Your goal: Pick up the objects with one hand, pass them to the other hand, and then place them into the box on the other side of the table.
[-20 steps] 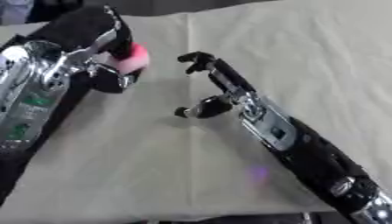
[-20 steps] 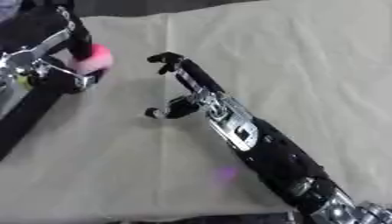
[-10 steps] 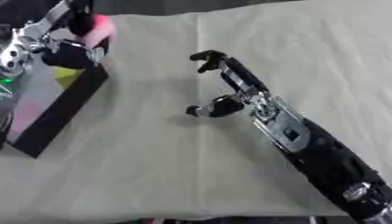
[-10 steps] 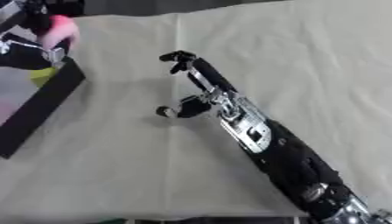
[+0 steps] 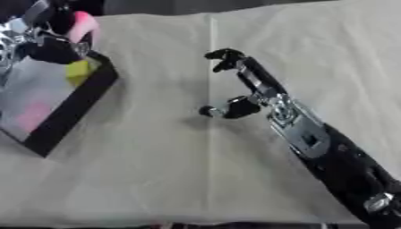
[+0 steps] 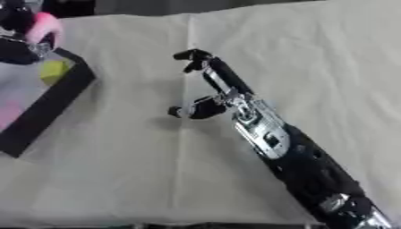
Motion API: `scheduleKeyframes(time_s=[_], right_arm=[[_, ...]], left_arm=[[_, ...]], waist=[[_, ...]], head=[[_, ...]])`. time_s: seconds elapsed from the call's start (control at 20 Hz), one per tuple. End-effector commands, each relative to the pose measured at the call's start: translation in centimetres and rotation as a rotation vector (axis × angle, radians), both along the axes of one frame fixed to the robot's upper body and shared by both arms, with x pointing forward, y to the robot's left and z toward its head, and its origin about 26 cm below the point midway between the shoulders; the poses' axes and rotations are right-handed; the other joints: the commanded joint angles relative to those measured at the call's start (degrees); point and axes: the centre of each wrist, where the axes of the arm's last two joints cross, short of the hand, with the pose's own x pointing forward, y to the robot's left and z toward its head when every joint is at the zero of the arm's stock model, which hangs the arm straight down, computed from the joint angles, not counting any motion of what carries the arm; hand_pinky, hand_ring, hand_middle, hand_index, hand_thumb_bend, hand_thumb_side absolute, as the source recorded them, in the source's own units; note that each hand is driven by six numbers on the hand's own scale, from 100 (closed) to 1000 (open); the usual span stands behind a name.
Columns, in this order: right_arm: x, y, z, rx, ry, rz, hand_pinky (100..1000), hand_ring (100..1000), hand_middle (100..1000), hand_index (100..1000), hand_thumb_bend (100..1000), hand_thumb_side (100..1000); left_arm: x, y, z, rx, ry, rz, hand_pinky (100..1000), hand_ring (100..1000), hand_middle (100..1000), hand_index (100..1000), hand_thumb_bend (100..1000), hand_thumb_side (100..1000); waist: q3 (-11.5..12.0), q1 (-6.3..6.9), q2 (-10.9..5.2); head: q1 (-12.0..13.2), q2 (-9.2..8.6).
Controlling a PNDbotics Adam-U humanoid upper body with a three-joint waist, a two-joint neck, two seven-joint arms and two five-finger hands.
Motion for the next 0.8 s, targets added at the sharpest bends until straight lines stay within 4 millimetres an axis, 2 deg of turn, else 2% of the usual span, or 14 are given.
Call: scheduleKeyframes(time_s=[0.05, 0.8], right_arm=[[-0.1, 0.0, 1.8, 0.02, -0.049, 0.012, 824, 737, 835, 858, 681, 100], [-1.3, 0.7, 3.9, 0.065, -0.089, 0.053, 820, 730, 828, 854, 675, 100]], left_arm=[[0.2, 2.3, 1.0, -0.005, -0.021, 0.076, 630, 517, 376, 383, 173, 100], [3.0, 7.2, -2.1, -0.044, 0.088, 0.282, 640, 536, 400, 400, 177, 100]], waist=[[-0.1, -0.9, -1.6], [-1.0, -1.87, -1.04]], head=[[1.9, -0.14], [7.9, -0.14]])
